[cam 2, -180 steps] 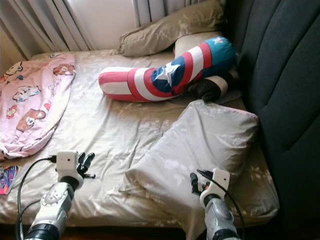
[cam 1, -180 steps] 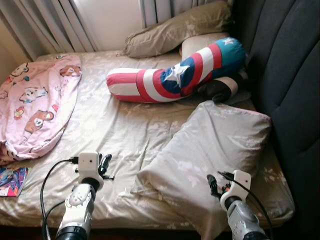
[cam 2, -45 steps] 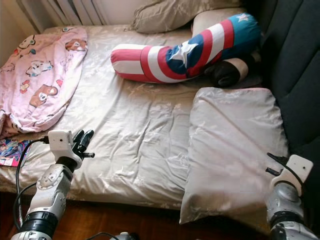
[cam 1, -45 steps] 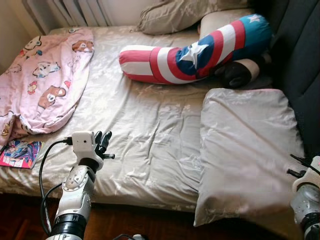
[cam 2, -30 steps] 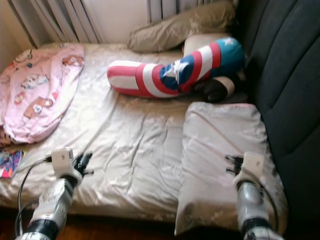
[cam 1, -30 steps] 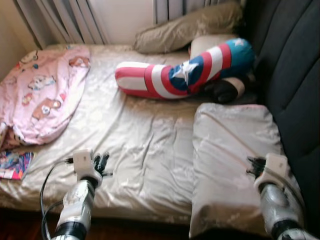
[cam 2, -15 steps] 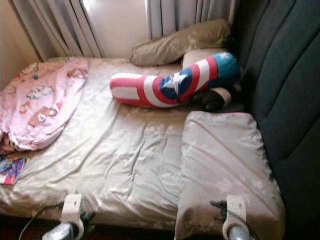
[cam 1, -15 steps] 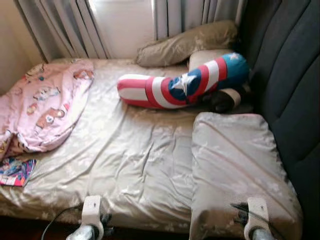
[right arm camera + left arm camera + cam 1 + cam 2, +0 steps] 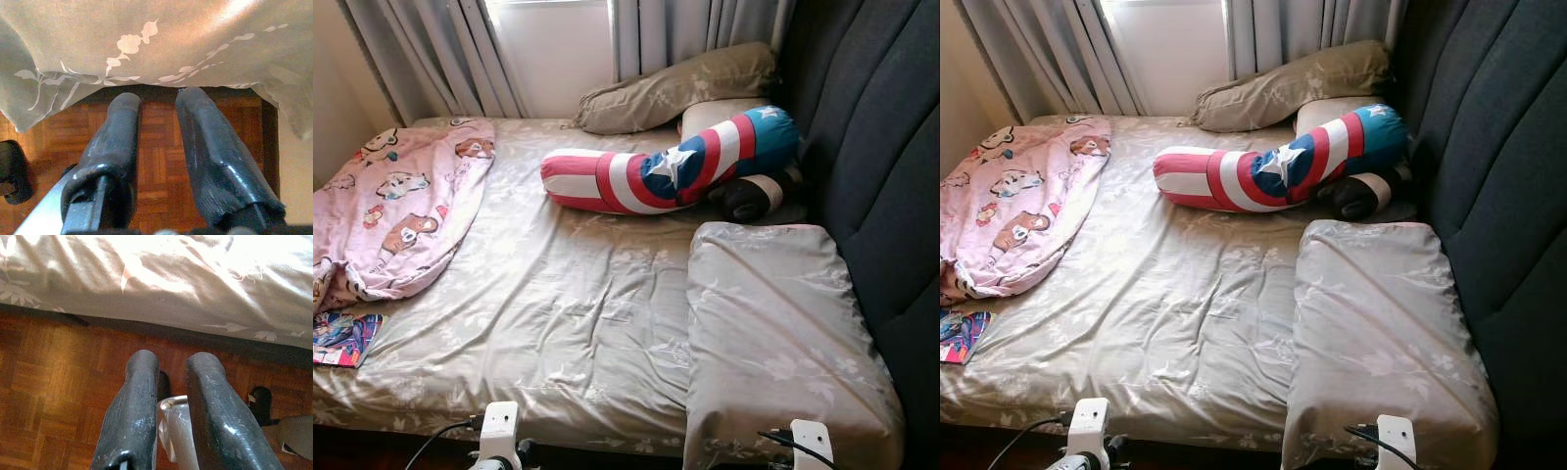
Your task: Clean up the room
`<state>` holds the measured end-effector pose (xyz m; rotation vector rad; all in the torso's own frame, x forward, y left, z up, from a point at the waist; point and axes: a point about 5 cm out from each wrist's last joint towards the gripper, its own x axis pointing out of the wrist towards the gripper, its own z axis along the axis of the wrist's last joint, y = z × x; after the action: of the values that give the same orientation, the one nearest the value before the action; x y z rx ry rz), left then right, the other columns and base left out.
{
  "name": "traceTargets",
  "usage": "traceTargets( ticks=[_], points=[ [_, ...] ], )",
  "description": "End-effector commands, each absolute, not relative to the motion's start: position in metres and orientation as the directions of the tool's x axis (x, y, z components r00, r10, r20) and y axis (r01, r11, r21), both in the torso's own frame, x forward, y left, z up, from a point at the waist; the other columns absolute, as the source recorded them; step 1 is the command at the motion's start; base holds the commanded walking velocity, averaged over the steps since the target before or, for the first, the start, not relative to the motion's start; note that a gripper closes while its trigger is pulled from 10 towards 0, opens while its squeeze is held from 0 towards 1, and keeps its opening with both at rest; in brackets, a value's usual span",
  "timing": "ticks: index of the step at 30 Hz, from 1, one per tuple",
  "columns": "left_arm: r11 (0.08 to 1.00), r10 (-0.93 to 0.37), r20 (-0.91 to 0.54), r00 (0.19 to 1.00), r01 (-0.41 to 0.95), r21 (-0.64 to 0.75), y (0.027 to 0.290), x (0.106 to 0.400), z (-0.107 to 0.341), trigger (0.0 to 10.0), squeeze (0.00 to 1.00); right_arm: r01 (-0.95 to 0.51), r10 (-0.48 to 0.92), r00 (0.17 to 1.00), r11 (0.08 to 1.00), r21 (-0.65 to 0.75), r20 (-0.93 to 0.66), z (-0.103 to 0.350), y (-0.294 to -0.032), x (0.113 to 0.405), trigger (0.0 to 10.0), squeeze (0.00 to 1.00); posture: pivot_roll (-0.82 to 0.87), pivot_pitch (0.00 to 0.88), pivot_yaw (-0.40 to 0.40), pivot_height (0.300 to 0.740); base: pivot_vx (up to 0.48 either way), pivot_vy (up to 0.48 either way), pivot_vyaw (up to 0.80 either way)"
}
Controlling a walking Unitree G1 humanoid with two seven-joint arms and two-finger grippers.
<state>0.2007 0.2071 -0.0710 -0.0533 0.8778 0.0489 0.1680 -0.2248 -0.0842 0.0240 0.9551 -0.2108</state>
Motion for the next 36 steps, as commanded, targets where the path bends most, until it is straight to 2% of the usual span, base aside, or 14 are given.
traceTargets(
  ticks=[1, 12, 21, 22, 23, 24, 27, 28, 29, 30, 31, 36],
  points=[
    [0.997, 0.034, -0.785, 0.618, -0.075, -0.016, 0.211, 0.194, -0.074, 10.0, 0.0, 0.203, -0.168, 0.558, 0.977, -0.063, -0.813, -0.084, -0.223, 0.17, 10.0, 1.0, -0.03, 0.0, 0.019, 0.74, 0.0, 0.0, 0.0],
    [0.994, 0.07, -0.829, 0.554, -0.11, 0.01, 0.226, 0.168, -0.084, 10.0, 0.0, 0.187, -0.153, 0.549, 0.981, -0.058, -0.822, -0.084, -0.221, 0.17, 10.0, 1.0, -0.02, 0.0, 0.019, 0.74, 0.0, 0.0, 0.0],
    [0.993, 0.088, -0.834, 0.545, -0.118, 0.028, 0.239, 0.165, -0.082, 10.0, 0.0, 0.175, -0.142, 0.529, 0.983, -0.056, -0.837, -0.088, -0.217, 0.165, 10.0, 1.0, -0.02, 0.0, 0.023, 0.74, 0.0, 0.0, 0.0],
    [0.993, 0.089, -0.834, 0.545, -0.114, 0.032, 0.239, 0.165, -0.082, 10.0, 0.0, 0.169, -0.14, 0.526, 0.984, -0.059, -0.839, -0.088, -0.217, 0.165, 10.0, 0.64, -0.02, 0.0, 0.024, 0.74, 0.0, 0.0, 0.0],
    [0.993, 0.089, -0.834, 0.545, -0.114, 0.032, 0.239, 0.165, -0.082, 10.0, 0.0, 0.169, -0.14, 0.526, 0.984, -0.059, -0.839, -0.088, -0.217, 0.165, 10.0, 0.64, -0.02, 0.0, 0.024, 0.74, 0.0, 0.0, 0.0],
    [0.993, 0.09, -0.834, 0.544, -0.108, 0.037, 0.238, 0.165, -0.082, 10.0, 0.0, 0.172, -0.141, 0.525, 0.983, -0.057, -0.839, -0.088, -0.216, 0.165, 10.0, 0.0, -0.02, 0.0, 0.024, 0.74, 0.0, 0.0, 0.0],
    [0.994, 0.079, -0.837, 0.541, -0.104, 0.026, 0.235, 0.165, -0.083, 10.0, 0.0, 0.183, -0.142, 0.521, 0.982, -0.052, -0.842, -0.089, -0.215, 0.164, 10.0, 0.0, -0.02, 0.0, 0.022, 0.74, 0.0, 0.0, 0.0],
    [0.995, 0.073, -0.838, 0.541, -0.099, 0.023, 0.233, 0.165, -0.083, 10.0, 0.04, 0.184, -0.142, 0.521, 0.982, -0.051, -0.842, -0.089, -0.215, 0.164, 10.0, 0.0, -0.02, 0.0, 0.021, 0.74, 0.0, 0.0, 0.0],
    [0.996, 0.063, -0.839, 0.54, -0.09, 0.017, 0.23, 0.165, -0.084, 10.0, 0.73, 0.188, -0.141, 0.521, 0.981, -0.048, -0.842, -0.089, -0.214, 0.165, 10.0, 0.0, -0.02, 0.0, 0.021, 0.74, 0.0, 0.0, 0.0],
    [0.996, 0.063, -0.839, 0.54, -0.09, 0.017, 0.23, 0.165, -0.084, 10.0, 0.73, 0.188, -0.141, 0.521, 0.981, -0.048, -0.842, -0.089, -0.214, 0.165, 10.0, 0.0, -0.02, 0.0, 0.021, 0.74, 0.0, 0.0, 0.0],
    [0.996, 0.059, -0.84, 0.54, -0.086, 0.015, 0.228, 0.166, -0.085, 10.0, 0.99, 0.188, -0.14, 0.521, 0.981, -0.048, -0.842, -0.089, -0.214, 0.165, 10.0, 0.0, -0.02, 0.0, 0.022, 0.74, 0.0, 0.0, 0.0],
    [0.997, 0.042, -0.837, 0.545, -0.075, 0.001, 0.218, 0.17, -0.085, 10.0, 1.0, 0.183, -0.136, 0.521, 0.982, -0.045, -0.843, -0.088, -0.212, 0.166, 10.0, 0.0, -0.02, 0.0, 0.021, 0.74, 0.0, 0.0, 0.0]
  ],
)
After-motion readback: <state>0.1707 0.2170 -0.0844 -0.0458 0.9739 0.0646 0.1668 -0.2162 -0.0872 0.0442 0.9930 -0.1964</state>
